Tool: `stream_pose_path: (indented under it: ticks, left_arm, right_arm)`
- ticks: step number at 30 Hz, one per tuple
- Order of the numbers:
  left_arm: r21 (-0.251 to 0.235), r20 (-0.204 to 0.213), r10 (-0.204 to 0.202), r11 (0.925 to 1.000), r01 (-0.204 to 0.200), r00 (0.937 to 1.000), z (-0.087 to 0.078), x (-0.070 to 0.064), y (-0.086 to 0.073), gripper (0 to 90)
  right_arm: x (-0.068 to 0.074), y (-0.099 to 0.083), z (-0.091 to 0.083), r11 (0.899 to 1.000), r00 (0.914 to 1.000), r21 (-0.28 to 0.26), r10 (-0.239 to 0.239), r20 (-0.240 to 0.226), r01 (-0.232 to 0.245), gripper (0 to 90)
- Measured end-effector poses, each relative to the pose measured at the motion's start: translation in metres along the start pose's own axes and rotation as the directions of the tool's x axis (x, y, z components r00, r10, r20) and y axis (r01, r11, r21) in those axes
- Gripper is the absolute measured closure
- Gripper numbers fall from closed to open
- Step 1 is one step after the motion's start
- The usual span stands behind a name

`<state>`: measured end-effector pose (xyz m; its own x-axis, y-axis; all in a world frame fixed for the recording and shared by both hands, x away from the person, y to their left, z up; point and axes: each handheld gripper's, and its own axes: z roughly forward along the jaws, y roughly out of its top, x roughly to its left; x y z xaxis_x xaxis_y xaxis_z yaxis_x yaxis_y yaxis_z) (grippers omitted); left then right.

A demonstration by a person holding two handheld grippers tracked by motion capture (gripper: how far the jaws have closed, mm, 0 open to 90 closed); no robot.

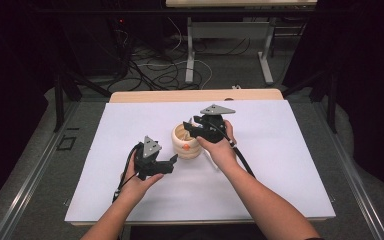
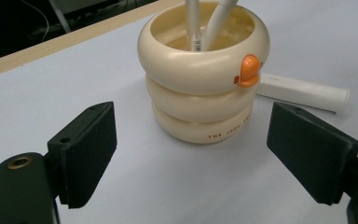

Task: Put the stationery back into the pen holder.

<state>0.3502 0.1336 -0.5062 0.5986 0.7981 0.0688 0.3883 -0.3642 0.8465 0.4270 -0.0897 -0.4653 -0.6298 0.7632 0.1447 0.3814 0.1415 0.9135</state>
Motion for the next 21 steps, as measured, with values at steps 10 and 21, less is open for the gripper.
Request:
stream_pose_path:
  ticks: [10, 21]
  left_arm:
    - [-0.001, -0.002, -0.012, 0.9999, 0.012, 0.9999, 0.0, 0.003, -0.001, 16.3]
    - [0.003, -0.002, -0.025, 0.9997, 0.025, 0.9997, 0.0, 0.006, -0.002, 16.3]
  right_arm:
    - [-0.004, 0.012, -0.015, 0.996, 0.9996, 0.093, 0.009, -0.027, -0.007, 40.3]
    - [-0.009, 0.017, -0.029, 0.987, 0.9989, 0.162, 0.025, -0.039, -0.018, 34.4]
